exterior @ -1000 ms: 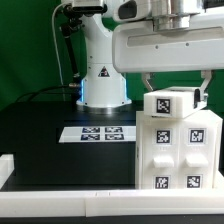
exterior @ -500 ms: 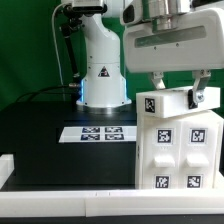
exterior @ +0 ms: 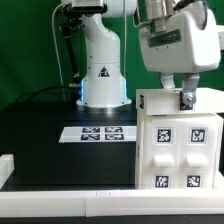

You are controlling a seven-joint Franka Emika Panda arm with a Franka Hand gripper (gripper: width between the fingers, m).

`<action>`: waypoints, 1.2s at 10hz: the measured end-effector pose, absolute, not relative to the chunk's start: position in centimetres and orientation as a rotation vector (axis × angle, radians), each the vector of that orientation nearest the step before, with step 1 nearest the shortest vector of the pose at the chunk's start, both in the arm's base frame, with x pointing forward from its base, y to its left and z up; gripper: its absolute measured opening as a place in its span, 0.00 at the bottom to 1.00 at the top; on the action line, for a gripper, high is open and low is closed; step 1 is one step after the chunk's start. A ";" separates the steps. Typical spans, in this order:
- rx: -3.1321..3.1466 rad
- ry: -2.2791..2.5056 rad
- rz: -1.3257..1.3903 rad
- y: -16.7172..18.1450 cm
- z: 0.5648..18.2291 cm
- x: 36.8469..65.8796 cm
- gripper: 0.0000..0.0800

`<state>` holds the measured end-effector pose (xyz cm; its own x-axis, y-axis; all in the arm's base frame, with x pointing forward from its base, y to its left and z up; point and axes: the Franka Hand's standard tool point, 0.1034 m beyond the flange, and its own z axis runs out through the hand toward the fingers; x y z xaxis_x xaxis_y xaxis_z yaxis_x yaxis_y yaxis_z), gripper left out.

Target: Assemble cabinet

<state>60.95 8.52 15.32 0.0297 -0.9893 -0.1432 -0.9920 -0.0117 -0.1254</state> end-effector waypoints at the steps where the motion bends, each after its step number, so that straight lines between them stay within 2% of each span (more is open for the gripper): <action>1: -2.044 2.123 0.034 8.5 15.3 60.9 0.70; 6: -1.800 2.314 0.072 8.6 15.3 61.0 0.70; 7: -1.811 2.289 0.077 8.7 16.0 61.1 0.91; 8: -1.812 2.261 0.075 8.8 17.0 61.3 0.97; 10: -1.787 2.238 0.078 9.0 18.5 61.7 0.99; 12: -1.823 2.198 0.077 9.1 18.5 61.7 1.00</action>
Offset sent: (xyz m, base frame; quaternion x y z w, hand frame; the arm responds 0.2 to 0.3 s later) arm -0.0060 -0.0057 -0.0019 -0.0362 0.0263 0.2089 0.9769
